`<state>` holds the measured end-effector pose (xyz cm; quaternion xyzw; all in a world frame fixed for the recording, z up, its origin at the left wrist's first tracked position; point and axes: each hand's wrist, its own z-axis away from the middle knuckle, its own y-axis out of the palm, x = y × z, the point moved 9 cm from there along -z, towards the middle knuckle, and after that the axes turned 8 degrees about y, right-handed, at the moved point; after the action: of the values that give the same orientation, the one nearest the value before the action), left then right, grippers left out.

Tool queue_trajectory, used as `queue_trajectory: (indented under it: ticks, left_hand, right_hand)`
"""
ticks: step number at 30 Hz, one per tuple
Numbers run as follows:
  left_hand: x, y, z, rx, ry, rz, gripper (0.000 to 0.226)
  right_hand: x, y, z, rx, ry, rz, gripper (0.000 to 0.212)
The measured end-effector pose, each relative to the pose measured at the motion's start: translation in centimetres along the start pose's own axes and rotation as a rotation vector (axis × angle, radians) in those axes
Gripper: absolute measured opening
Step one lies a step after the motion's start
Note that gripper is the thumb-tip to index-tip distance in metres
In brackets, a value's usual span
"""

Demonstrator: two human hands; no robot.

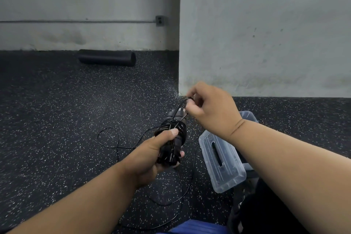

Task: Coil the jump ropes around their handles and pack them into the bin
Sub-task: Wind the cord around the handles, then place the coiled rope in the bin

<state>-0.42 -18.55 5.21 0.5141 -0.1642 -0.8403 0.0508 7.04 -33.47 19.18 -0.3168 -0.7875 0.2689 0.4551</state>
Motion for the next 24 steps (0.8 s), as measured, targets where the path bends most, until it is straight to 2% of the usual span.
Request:
queue_trajectory:
  ticks: [2, 3, 7, 10, 12, 16, 20, 24]
  left_hand:
    - [0.5, 0.1, 0.0, -0.029, -0.026, 0.041, 0.073]
    - [0.5, 0.1, 0.2, -0.038, -0.031, 0.049, 0.071]
    - [0.7, -0.2, 0.1, -0.053, -0.004, 0.0, 0.066]
    - [0.0, -0.1, 0.0, -0.045, 0.062, -0.056, 0.055]
    - [-0.4, 0.0, 0.0, -0.047, 0.095, -0.098, 0.056]
    - [-0.4, -0.5, -0.2, -0.075, 0.131, -0.109, 0.079]
    - [-0.8, -0.5, -0.1, -0.093, 0.18, -0.161, 0.087]
    - [-0.6, -0.5, -0.5, -0.065, 0.186, -0.208, 0.119]
  right_hand:
    - [-3.1, 2.0, 0.0, 0.153, 0.245, -0.144, 0.008]
    - [-3.8, 3.0, 0.3, 0.211, 0.312, -0.206, 0.009]
    - [-4.6, 6.2, 1.6, 0.397, 0.439, -0.336, 0.003]
    - [-5.0, 7.3, 2.4, 0.457, 0.537, -0.441, 0.014]
    - [-5.2, 7.4, 3.0, 0.461, 0.595, -0.491, 0.024]
    - [-5.5, 8.0, 4.1, 0.522, 0.711, -0.55, 0.037]
    - [-5.6, 8.4, 5.1, 0.584, 0.779, -0.585, 0.039]
    - [-5.5, 8.8, 5.6, 0.615, 0.795, -0.685, 0.038]
